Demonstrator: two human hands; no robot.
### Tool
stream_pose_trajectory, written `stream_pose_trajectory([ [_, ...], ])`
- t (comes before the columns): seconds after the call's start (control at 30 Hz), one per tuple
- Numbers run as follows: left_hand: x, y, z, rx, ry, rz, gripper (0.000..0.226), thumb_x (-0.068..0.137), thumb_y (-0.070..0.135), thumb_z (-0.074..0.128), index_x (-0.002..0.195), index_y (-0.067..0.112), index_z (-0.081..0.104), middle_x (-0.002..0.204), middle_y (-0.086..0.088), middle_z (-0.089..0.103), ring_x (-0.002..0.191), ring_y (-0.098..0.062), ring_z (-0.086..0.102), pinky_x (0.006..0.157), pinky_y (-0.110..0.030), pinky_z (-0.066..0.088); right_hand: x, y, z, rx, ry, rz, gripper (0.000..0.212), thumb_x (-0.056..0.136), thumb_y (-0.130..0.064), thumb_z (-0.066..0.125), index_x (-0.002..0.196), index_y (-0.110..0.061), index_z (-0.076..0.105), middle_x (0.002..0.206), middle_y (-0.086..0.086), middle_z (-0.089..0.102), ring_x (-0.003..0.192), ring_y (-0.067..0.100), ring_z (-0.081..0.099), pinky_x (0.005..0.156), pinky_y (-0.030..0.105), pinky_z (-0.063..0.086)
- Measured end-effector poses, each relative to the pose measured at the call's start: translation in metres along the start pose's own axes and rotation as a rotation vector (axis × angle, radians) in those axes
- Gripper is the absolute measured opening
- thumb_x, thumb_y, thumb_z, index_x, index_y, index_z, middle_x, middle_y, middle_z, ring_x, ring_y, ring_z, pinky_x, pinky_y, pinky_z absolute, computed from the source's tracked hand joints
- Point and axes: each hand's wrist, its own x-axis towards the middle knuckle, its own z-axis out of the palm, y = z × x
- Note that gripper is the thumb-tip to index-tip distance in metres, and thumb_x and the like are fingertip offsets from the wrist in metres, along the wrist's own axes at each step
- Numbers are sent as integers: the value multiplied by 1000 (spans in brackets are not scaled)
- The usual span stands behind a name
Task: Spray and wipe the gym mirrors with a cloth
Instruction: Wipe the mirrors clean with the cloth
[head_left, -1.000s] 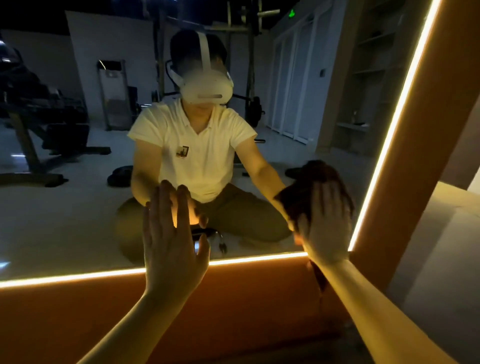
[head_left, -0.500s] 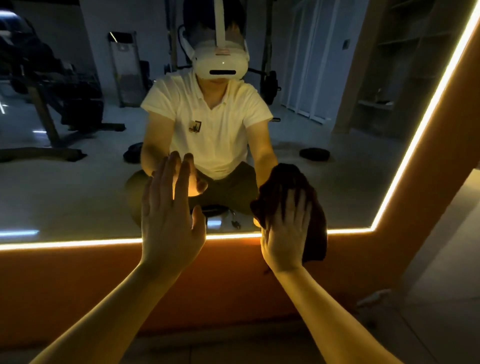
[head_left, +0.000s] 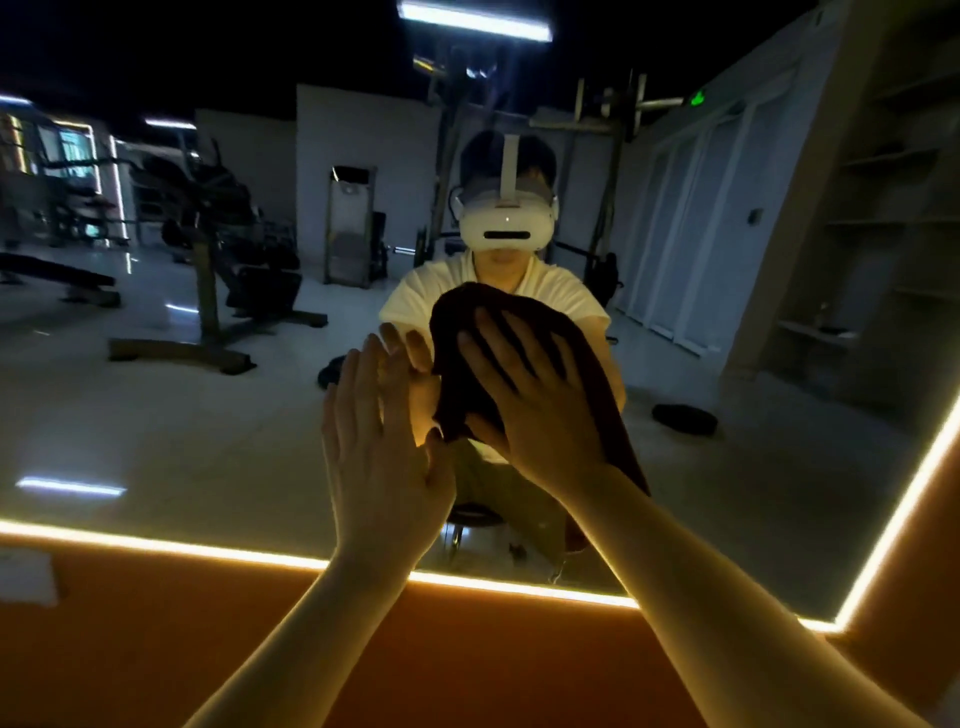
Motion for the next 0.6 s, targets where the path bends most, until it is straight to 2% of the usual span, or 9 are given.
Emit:
stream_pose_trajectory([
  [0.13, 37, 19, 2, -24, 19, 41, 78, 96, 15, 70, 162, 2, 31, 171, -18, 24, 160, -34, 16, 129, -54, 16, 61, 42, -26, -20, 25, -22, 73, 103, -57, 41, 161, -12, 32, 169, 9, 25, 157, 29, 19, 126, 49, 4],
  [0.23, 69, 25, -2, 6, 47, 94, 73, 97, 17, 68, 160, 3, 34, 168, -19, 30, 159, -35, 21, 126, -59, 23, 101, 68, -42, -48, 17, -13, 75, 101, -56, 38, 161, -11, 29, 170, 10, 23, 157, 28, 18, 125, 46, 2],
  [0.37, 102, 30, -12, 64, -5, 154, 64, 100, 27, 58, 157, 5, 41, 163, -18, 39, 156, -35, 28, 123, -59, 27, 176, 106, -79, -60, 63, 247, 73, 104, -57, 27, 163, -15, 21, 172, 8, 15, 159, 25, 10, 126, 45, 0],
  [0.5, 117, 30, -19, 51, -59, 147, 60, 98, 30, 55, 153, 8, 47, 160, -13, 45, 155, -29, 30, 126, -55, 25, 202, 85, -81, -24, 122, 464, 64, 108, -47, 26, 164, -17, 18, 173, 8, 12, 159, 25, 5, 127, 47, 0],
  [0.6, 113, 24, -25, -5, -84, 154, 52, 97, 25, 51, 146, 10, 54, 158, -10, 47, 155, -27, 31, 125, -54, 28, 160, 50, -63, -35, 45, 346, 58, 108, -39, 29, 162, -18, 21, 171, 5, 13, 159, 25, 9, 126, 47, 0],
])
